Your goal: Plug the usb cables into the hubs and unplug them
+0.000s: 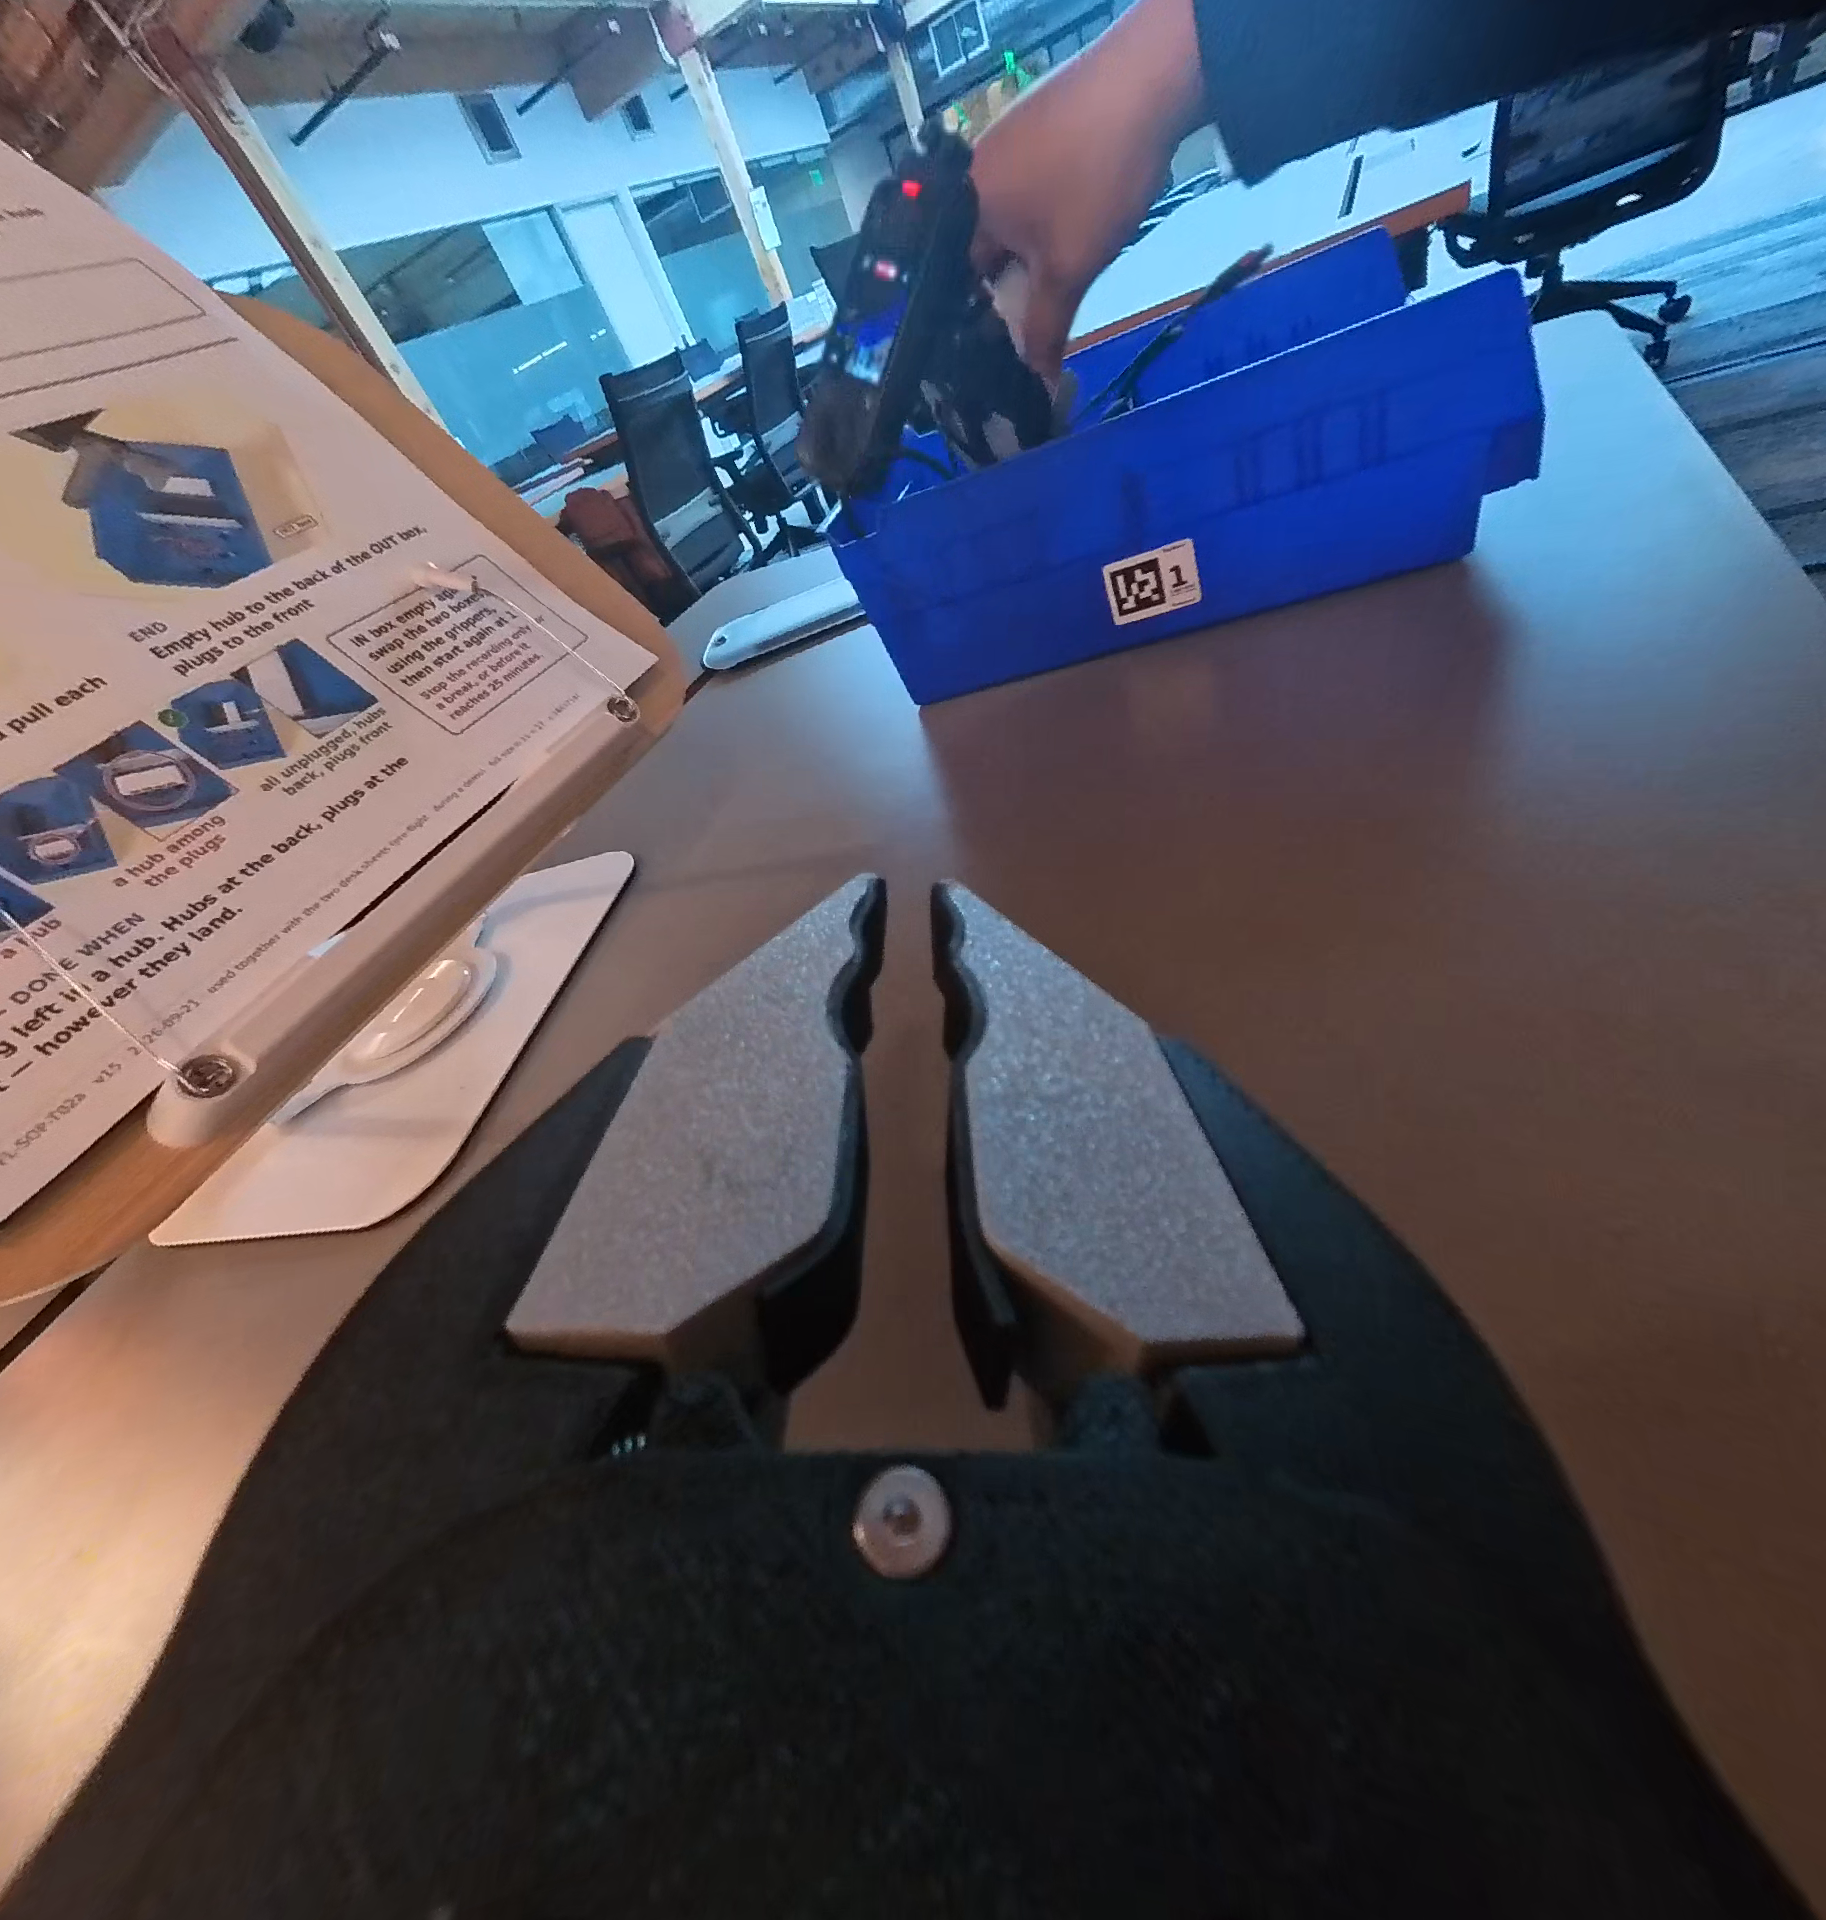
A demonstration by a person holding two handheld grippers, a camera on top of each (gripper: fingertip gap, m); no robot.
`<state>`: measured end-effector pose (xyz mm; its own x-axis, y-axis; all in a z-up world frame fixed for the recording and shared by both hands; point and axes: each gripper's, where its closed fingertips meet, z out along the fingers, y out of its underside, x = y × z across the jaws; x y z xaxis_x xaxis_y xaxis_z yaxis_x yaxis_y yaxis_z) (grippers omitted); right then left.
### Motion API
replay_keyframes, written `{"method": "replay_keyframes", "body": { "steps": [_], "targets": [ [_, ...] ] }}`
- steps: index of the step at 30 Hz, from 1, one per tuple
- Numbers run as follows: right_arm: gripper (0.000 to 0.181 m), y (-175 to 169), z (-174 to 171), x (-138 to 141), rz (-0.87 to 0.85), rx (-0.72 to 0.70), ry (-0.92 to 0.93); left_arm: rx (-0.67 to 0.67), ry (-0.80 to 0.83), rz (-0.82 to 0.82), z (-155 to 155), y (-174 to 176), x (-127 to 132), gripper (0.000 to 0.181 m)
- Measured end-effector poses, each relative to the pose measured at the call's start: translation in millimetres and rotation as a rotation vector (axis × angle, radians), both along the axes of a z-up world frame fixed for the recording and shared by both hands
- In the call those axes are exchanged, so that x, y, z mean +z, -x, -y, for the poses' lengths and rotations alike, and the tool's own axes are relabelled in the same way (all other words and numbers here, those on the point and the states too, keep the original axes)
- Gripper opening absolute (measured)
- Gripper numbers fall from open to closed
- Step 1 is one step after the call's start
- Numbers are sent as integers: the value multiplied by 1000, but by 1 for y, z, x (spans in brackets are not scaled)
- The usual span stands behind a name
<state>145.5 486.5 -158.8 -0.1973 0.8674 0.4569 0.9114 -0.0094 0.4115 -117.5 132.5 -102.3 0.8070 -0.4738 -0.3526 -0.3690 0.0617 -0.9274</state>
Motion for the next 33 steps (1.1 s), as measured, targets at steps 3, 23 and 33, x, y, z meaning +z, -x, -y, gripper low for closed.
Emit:
{"method": "replay_keyframes", "body": {
  "steps": [3, 23, 33],
  "targets": [
    [35, 13, 2, 15, -135, 32, -36, 0, 24, -3, -1, 0, -5, 7],
    [65, -25, 13, 128, -840, -305, -296, 28, 90, 10, -3, 5, -15, 18],
    [58, -59, 82, 71, -862, -447, 67, 25, 102, -15, -3, 4, -19, 17]
  ]
}}
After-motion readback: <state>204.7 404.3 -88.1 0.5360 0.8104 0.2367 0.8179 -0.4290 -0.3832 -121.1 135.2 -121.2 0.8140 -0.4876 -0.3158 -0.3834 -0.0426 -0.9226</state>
